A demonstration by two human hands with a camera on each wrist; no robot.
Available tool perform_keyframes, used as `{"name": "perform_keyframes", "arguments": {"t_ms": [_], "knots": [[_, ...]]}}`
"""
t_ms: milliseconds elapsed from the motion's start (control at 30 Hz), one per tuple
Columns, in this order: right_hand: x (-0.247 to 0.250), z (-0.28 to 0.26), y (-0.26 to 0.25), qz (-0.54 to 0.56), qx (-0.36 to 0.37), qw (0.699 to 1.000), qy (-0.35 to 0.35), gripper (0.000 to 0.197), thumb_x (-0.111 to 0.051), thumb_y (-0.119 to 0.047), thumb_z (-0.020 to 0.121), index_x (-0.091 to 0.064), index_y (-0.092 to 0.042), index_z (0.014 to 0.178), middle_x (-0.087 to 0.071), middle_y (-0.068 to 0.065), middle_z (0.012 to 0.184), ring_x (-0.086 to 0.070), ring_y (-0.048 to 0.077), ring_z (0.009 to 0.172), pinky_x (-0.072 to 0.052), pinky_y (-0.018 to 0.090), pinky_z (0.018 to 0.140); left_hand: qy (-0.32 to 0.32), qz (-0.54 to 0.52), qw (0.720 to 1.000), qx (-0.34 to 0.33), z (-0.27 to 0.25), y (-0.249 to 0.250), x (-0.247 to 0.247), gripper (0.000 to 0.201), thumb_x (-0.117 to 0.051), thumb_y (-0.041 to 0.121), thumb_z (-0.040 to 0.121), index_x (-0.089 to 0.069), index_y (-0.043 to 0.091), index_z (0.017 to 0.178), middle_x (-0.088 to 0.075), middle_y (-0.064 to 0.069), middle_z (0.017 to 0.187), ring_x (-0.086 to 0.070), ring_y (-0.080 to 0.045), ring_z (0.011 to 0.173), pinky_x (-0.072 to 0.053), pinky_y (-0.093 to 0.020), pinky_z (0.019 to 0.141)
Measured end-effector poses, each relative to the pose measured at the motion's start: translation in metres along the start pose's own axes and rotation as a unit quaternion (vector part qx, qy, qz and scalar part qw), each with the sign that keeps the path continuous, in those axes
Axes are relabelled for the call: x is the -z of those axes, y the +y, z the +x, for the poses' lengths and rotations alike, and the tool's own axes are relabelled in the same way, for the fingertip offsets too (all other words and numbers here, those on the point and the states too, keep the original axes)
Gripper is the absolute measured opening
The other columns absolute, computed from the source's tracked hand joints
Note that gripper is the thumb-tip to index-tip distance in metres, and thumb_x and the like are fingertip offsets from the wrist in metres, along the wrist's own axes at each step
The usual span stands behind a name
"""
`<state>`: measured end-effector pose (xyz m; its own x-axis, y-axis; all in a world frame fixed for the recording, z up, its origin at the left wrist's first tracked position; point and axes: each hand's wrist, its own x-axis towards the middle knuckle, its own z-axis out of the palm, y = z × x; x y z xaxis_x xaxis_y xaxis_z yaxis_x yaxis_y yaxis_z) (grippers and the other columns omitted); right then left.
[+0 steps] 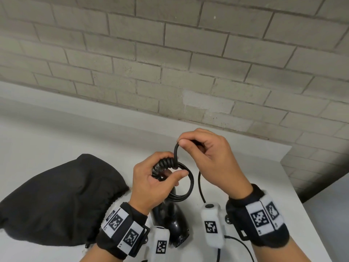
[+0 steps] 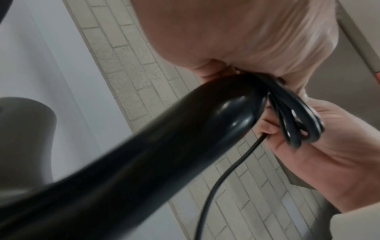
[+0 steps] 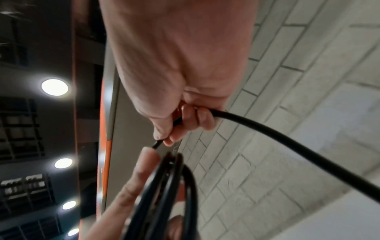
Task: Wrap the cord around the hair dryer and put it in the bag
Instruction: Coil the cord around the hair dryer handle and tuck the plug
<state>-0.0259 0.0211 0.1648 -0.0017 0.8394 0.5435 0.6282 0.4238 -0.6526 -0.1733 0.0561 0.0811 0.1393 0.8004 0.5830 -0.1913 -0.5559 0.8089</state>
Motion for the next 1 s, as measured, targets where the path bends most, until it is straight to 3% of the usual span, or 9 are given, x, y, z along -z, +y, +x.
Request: {"name": "perform_keyframes", "arguments": {"t_ms": [100, 233, 400, 533, 633, 700, 767, 833, 1000], "knots": [[-0.012, 0.000, 0.006, 0.117, -0.095, 0.989, 0.004, 0.007, -0.067, -0.017, 0.091, -0.075, -0.015, 0.092, -0.074, -0.005, 0.084, -0.067, 0.005, 0.077, -0.052, 0.019, 0.072, 0.002, 0.003, 1.000, -0.018, 0.000, 0.001, 0.001, 0.021, -0.078, 0.032, 0.075, -0.067, 0.022, 0.090, -0.066, -0.006, 0.066, -0.065, -0.015, 0.044, -0.053, -0.025, 0.049], [-0.030, -0.011, 0.010, 0.274, -0.219, 0.936, 0.037, 0.011, -0.071, -0.012, 0.087, -0.067, -0.005, 0.093, -0.071, 0.004, 0.074, -0.065, 0.006, 0.065, -0.049, 0.018, 0.063, 0.020, 0.007, 0.999, -0.041, -0.002, -0.002, 0.001, 0.023, -0.075, 0.042, 0.080, -0.068, 0.022, 0.089, -0.066, -0.001, 0.064, -0.065, -0.015, 0.046, -0.053, -0.027, 0.050], [-0.044, -0.032, 0.010, 0.307, -0.282, 0.904, 0.096, 0.008, -0.072, -0.016, 0.086, -0.072, -0.007, 0.086, -0.071, -0.003, 0.068, -0.063, 0.002, 0.060, -0.048, 0.016, 0.060, 0.064, 0.019, 0.996, -0.051, -0.003, -0.006, 0.001, 0.020, -0.072, 0.045, 0.084, -0.068, 0.028, 0.093, -0.068, 0.009, 0.072, -0.066, -0.013, 0.056, -0.053, -0.025, 0.059], [-0.046, -0.046, 0.009, 0.297, -0.291, 0.905, 0.091, 0.010, -0.069, -0.016, 0.088, -0.077, -0.012, 0.084, -0.073, 0.003, 0.075, -0.058, 0.007, 0.060, -0.047, 0.022, 0.063, 0.081, 0.021, 0.995, -0.061, -0.004, -0.006, 0.000, 0.018, -0.069, 0.044, 0.086, -0.067, 0.028, 0.093, -0.069, 0.011, 0.076, -0.068, -0.010, 0.060, -0.052, -0.020, 0.061], [-0.044, -0.057, 0.009, 0.286, -0.255, 0.922, 0.056, 0.034, -0.057, -0.041, 0.095, -0.077, -0.014, 0.087, -0.070, 0.018, 0.082, -0.055, 0.015, 0.067, -0.050, 0.028, 0.068, 0.087, 0.026, 0.994, -0.066, -0.004, -0.003, -0.002, 0.018, -0.068, 0.040, 0.087, -0.064, 0.023, 0.091, -0.069, 0.013, 0.078, -0.069, -0.007, 0.062, -0.052, -0.017, 0.062], [-0.042, -0.065, 0.009, 0.300, -0.226, 0.927, 0.021, 0.040, -0.056, -0.051, 0.092, -0.076, -0.016, 0.093, -0.072, 0.015, 0.091, -0.062, 0.014, 0.076, -0.053, 0.027, 0.074, 0.090, 0.034, 0.993, -0.069, -0.003, -0.002, -0.003, 0.017, -0.068, 0.037, 0.087, -0.063, 0.022, 0.093, -0.069, 0.017, 0.081, -0.068, -0.002, 0.066, -0.051, -0.012, 0.066], [-0.041, -0.068, 0.009, 0.305, -0.213, 0.928, 0.000, 0.021, -0.072, -0.032, 0.086, -0.075, -0.014, 0.097, -0.075, 0.010, 0.096, -0.071, 0.018, 0.086, -0.057, 0.030, 0.079, 0.096, 0.034, 0.993, -0.059, -0.003, -0.002, -0.003, 0.022, -0.067, 0.044, 0.088, -0.064, 0.023, 0.094, -0.071, 0.013, 0.086, -0.069, -0.004, 0.073, -0.051, -0.013, 0.071], [-0.041, -0.068, 0.012, 0.293, -0.219, 0.931, -0.005, 0.016, -0.076, -0.010, 0.083, -0.074, -0.011, 0.098, -0.076, 0.010, 0.097, -0.073, 0.027, 0.091, -0.059, 0.044, 0.084, 0.095, 0.020, 0.994, -0.043, -0.004, -0.001, -0.003, 0.027, -0.066, 0.047, 0.089, -0.066, 0.021, 0.096, -0.073, 0.007, 0.089, -0.071, -0.009, 0.081, -0.053, -0.017, 0.076], [-0.033, -0.062, 0.017, 0.251, -0.215, 0.943, -0.020, 0.013, -0.073, 0.000, 0.082, -0.074, -0.010, 0.090, -0.074, 0.001, 0.083, -0.071, 0.021, 0.083, -0.058, 0.046, 0.085, 0.091, 0.003, 0.996, -0.007, -0.007, 0.004, -0.007, 0.022, -0.069, 0.034, 0.084, -0.069, 0.020, 0.101, -0.073, 0.002, 0.090, -0.071, -0.011, 0.084, -0.052, -0.015, 0.078]]}}
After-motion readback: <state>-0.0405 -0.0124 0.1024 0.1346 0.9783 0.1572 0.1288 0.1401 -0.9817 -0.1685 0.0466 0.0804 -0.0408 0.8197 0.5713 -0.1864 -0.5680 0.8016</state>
